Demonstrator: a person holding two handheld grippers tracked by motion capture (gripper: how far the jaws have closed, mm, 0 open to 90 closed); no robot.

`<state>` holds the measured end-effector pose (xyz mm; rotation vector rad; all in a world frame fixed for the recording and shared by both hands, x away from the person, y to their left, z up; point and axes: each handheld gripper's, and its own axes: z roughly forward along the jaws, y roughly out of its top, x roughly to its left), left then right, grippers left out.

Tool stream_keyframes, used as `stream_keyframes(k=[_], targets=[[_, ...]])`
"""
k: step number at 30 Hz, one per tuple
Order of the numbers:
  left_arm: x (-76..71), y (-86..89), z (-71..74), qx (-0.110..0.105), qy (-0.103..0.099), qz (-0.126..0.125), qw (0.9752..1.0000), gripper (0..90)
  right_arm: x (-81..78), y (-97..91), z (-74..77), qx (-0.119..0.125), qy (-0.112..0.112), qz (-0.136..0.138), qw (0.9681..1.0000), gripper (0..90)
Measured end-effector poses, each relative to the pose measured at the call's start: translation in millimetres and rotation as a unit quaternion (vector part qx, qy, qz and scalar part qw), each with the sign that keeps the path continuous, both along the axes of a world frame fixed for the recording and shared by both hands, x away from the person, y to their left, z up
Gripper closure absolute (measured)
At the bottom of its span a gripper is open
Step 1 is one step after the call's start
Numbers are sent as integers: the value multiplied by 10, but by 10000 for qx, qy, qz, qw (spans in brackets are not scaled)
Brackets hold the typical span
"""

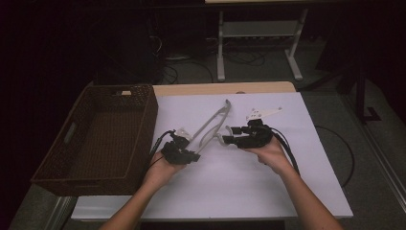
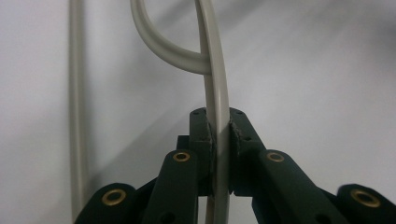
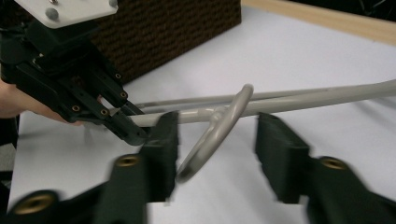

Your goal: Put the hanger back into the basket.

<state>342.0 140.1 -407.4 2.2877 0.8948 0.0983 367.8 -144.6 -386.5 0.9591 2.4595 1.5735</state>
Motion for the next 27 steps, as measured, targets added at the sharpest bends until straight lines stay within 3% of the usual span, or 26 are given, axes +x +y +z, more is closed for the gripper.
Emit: stream_keyframes(k=[4, 8, 18, 24, 27], targets=[[-6, 11, 63, -81, -114, 79, 9999, 826, -59, -82, 84, 95, -216, -99, 9997, 271], [-14, 24, 168, -172, -227, 190, 9994, 827, -154, -206, 161, 144, -371, -206, 9990, 194], [21, 158, 514, -287, -495, 344, 9978, 830, -351, -504, 229, 270, -633, -551, 9961, 147], [46, 304, 842, -322, -761, 415, 9957, 830, -456, -632, 247, 263, -700, -626, 9952, 146], [42, 405, 1013, -438, -873, 492, 9940, 830, -495, -690, 252, 287, -737, -671, 9946, 146]])
